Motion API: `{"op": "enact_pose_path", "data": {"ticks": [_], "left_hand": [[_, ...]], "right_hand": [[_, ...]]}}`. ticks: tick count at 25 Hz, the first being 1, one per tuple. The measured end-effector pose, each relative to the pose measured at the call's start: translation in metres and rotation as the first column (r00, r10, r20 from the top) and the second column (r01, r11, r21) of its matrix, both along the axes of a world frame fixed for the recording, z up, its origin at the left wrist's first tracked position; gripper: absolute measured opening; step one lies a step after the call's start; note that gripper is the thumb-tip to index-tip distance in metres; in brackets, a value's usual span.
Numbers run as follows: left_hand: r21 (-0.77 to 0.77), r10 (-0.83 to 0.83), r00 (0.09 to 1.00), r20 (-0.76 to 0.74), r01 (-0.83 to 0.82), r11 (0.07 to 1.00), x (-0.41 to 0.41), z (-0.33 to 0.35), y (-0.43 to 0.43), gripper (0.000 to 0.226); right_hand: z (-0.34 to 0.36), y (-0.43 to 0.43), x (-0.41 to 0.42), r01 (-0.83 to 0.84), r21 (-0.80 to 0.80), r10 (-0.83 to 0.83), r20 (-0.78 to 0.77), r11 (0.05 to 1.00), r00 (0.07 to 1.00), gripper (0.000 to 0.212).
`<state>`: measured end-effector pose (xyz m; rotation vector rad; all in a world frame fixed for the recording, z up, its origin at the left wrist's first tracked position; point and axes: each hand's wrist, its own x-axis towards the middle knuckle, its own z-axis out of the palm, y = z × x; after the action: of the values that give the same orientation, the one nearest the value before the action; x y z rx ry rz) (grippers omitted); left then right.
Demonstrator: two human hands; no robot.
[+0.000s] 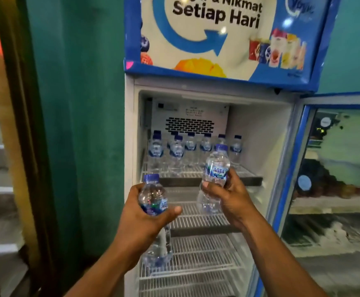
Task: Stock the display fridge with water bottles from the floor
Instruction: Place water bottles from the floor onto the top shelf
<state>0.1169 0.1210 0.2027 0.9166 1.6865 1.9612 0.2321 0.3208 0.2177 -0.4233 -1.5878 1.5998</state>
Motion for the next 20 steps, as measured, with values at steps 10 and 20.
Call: {"op": "enact_pose_path", "data": {"ticks": [10, 20], "left_hand": [[-0.015, 0.232, 0.965, -0.121, -0.235, 0.972, -0.065, 0.019, 0.123, 0.064], [-0.011, 0.294, 0.942, -0.162, -0.300, 0.954, -0.074, 0.011, 0.189, 0.070]], "right_hand": [[-0.004, 0.188, -0.132, 0.023, 0.299, -0.100, 0.245, 0.954, 0.964, 0.066], [-0.023, 0.223, -0.162, -0.102, 0.380, -0.039, 0.346, 0.919, 0.937, 0.057]]}}
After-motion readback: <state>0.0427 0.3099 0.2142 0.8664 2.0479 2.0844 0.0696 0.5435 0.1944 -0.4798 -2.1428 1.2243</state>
